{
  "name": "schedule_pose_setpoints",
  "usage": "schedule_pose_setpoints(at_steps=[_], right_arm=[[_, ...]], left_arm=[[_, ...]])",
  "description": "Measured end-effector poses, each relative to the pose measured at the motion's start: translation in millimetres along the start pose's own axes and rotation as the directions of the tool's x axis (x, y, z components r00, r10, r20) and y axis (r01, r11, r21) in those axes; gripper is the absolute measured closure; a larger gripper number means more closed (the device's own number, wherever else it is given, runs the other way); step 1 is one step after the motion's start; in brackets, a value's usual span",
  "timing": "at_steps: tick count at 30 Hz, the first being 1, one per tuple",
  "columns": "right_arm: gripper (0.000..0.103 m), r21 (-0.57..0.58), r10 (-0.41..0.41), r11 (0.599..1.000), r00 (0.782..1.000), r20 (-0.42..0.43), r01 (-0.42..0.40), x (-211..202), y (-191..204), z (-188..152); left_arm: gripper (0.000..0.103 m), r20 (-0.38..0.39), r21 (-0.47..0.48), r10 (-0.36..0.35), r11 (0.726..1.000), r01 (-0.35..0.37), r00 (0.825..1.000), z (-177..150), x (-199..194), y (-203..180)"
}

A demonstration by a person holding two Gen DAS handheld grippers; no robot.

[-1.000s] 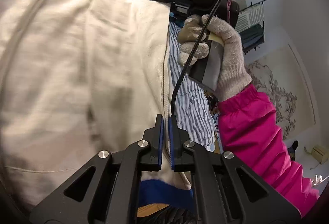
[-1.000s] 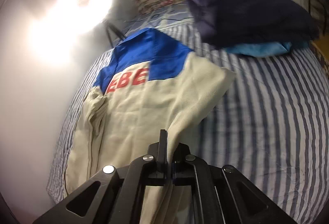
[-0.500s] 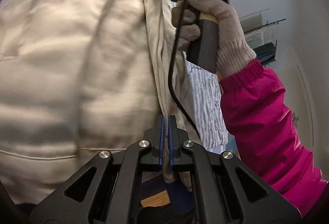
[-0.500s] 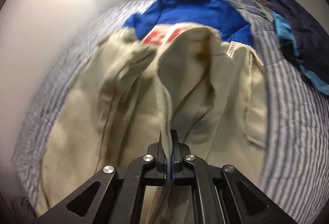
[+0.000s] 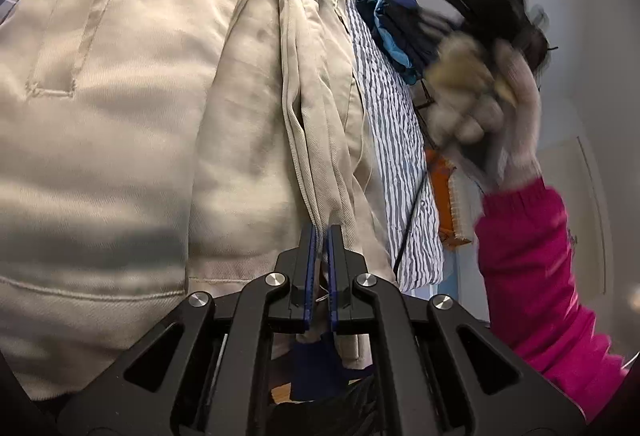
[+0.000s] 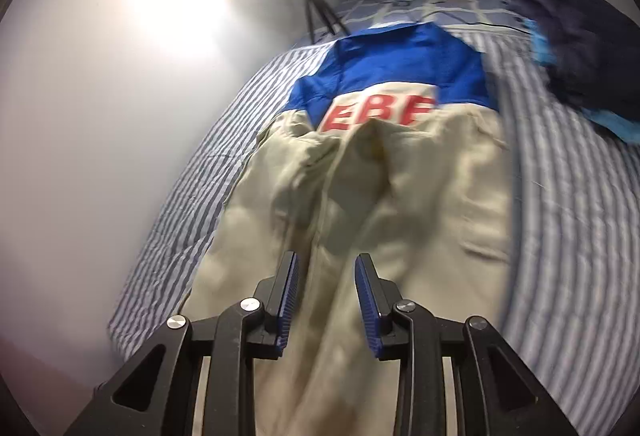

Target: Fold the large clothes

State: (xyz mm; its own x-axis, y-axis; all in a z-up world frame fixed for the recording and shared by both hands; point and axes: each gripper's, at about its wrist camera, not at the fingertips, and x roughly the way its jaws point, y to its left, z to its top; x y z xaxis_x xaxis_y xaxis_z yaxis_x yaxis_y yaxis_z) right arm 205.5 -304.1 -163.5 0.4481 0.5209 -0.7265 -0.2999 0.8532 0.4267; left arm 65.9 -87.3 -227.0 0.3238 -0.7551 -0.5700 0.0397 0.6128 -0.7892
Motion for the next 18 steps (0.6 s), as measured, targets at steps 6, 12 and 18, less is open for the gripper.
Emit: schedule_pose_setpoints(at_steps=[6, 12, 18], right_arm=[[0.072, 0.028, -0.013, 1.0, 0.999, -0.048, 0.014, -16.6, -24.3, -27.4], [0.067, 0.043, 0.005, 0.999, 0.998, -0.057, -0.003, -0.1, -19.8, -27.4], [0.064, 0.04, -0.045, 0.998, 0.997, -0.058, 0.048, 36.6, -9.1, 10.4]], left_arm=[[0.098, -0.011, -0.048, -0.019, 0.999, 0.019, 1.0, -3.4, -7.2, 3.2], [0.072, -0.022, -0.033, -0.034, 0.999, 0.033, 0.999, -4.9, -19.9, -6.1], [0.071, -0.029, 0.047, 0.032, 0.998, -0.031, 0.999, -10.9, -17.0, -20.0]])
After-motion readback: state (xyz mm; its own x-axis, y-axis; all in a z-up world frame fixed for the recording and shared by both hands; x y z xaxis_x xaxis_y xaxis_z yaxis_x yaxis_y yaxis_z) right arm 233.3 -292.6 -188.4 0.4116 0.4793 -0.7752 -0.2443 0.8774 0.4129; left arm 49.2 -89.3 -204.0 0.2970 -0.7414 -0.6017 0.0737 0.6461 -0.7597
